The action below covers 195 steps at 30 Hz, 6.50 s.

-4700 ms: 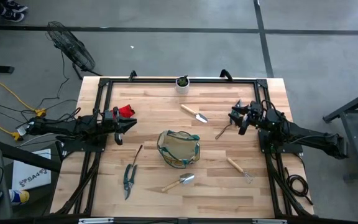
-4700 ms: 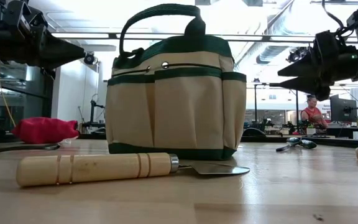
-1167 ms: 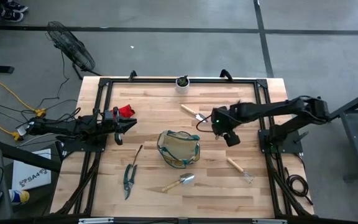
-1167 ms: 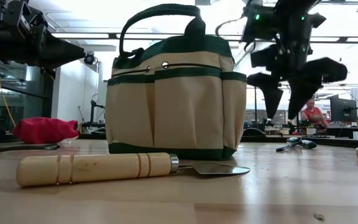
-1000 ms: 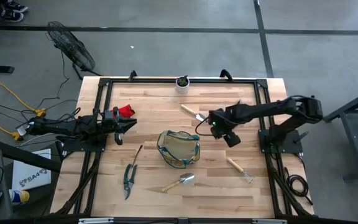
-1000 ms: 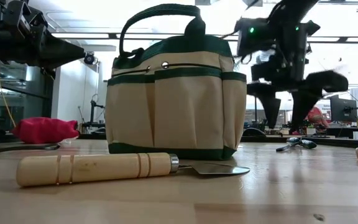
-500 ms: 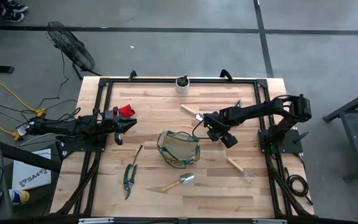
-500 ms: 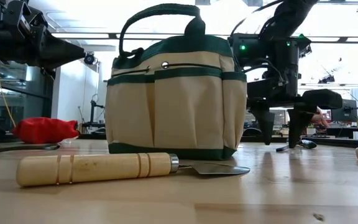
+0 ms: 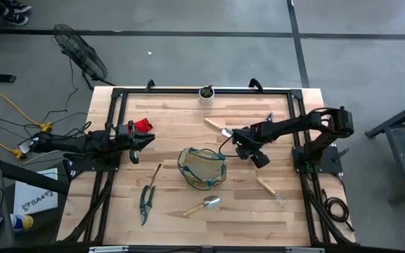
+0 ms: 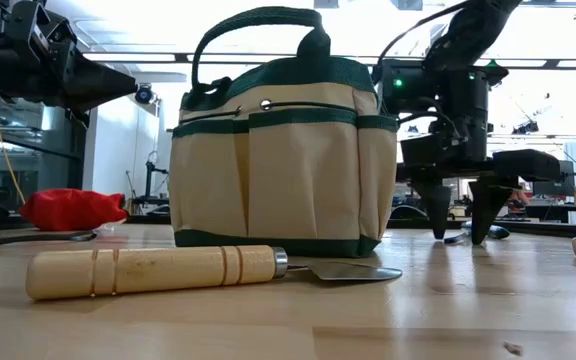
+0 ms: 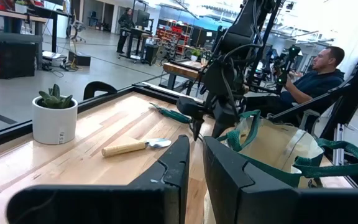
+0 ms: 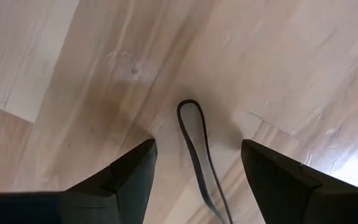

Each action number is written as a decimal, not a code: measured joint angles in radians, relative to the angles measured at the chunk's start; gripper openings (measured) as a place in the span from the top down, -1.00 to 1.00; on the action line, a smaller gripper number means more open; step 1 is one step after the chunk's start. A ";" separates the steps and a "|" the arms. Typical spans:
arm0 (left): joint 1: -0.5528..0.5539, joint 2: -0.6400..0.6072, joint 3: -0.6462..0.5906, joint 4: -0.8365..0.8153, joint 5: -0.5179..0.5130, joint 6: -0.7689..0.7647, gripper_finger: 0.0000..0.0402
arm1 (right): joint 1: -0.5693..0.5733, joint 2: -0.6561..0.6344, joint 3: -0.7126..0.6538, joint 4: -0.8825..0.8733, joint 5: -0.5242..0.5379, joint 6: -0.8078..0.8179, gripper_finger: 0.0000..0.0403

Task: Pick & Place Garden tools in Gardening bag
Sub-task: Put the green shear scissors into the gardening bag

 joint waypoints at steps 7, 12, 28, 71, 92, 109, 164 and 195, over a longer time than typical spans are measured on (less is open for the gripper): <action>0.000 0.000 0.000 0.000 0.000 0.000 0.78 | 0.000 0.000 0.000 -0.004 -0.001 0.046 -0.15; 0.000 0.000 0.000 0.000 0.000 0.000 0.78 | -0.019 0.001 -0.002 -0.011 -0.006 0.043 -0.15; 0.000 0.000 0.000 0.000 0.000 0.000 0.78 | -0.099 0.003 -0.004 -0.037 -0.066 -0.009 0.03; 0.000 0.000 0.000 0.000 0.000 0.000 0.78 | -0.057 -0.004 -0.067 0.016 -0.030 -0.015 0.68; 0.000 0.000 0.000 0.000 0.000 0.000 0.78 | 0.030 -0.004 -0.067 0.026 0.027 0.115 0.98; 0.000 0.000 0.000 0.000 0.000 0.000 0.78 | 0.065 -0.243 -0.037 -0.019 0.026 0.530 0.98; 0.000 0.000 0.000 0.000 0.000 0.000 0.78 | 0.256 -0.676 0.343 -0.039 0.374 0.791 0.98; 0.000 0.000 0.000 0.000 0.000 0.000 0.78 | 0.611 -0.525 0.361 0.309 0.837 1.041 0.98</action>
